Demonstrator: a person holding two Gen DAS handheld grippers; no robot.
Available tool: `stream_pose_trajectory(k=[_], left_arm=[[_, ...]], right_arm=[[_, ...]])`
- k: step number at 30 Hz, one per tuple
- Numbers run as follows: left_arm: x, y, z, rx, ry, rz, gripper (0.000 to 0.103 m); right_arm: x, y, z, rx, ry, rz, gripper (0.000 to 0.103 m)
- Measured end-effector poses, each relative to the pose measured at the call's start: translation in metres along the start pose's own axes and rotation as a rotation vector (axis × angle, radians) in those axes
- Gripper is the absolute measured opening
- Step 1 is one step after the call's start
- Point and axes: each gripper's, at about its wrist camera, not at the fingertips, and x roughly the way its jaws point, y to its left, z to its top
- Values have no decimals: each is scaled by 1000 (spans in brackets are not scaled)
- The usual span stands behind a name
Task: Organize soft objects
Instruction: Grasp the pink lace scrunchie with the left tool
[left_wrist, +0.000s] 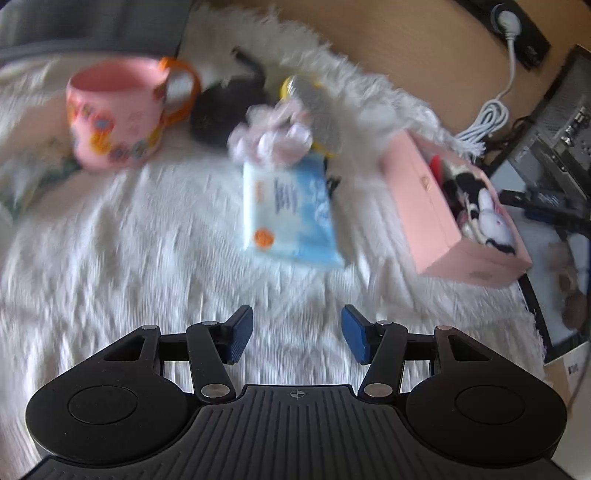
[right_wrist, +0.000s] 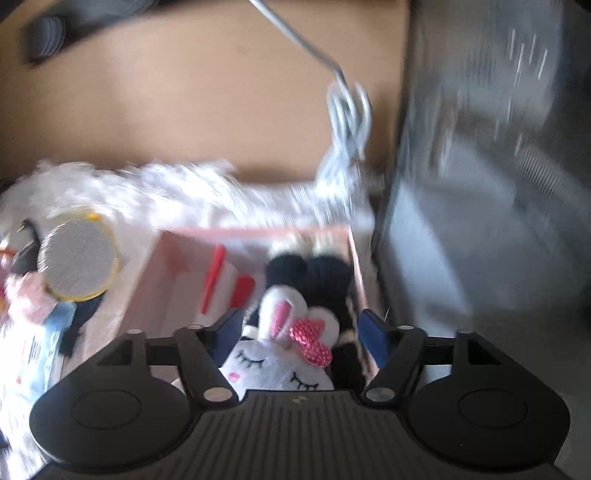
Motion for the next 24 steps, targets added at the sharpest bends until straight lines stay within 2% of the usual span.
stream_pose_trajectory(k=[3,6,9,11,13,15,17,19,21,24], left_arm=[[1,-2,20,17,-59,7,57],[8,-5,40,27,-90,32,57],[21,-17,51,52,-50,-31,57],[29,-35,48,119,-10,-84,57],[34,-50,44,193,-9,-109,58],[35,-52,47,215,-45,-52,58],[34,-41,57,166,-106,42,55],[33,-24,71,93,-171,99,55],[38,-14,81,62,-203,122,55],[58,-13,97,137,-194,147,55]], right_arm=[[-40,18,-15,-137,-127,-25,76],[-68,39,-38,-252,-181,-5,76],[-82,55,-64,-270,-177,65,76],[-89,66,-84,-263,-151,118,76],[-94,75,-104,-280,-131,140,76],[-92,85,-119,-294,-120,143,76],[-97,90,-134,-303,-106,165,76],[-102,92,-145,-316,-95,174,76],[-101,94,-152,-326,-83,168,76],[-100,94,-160,-327,-57,163,76]])
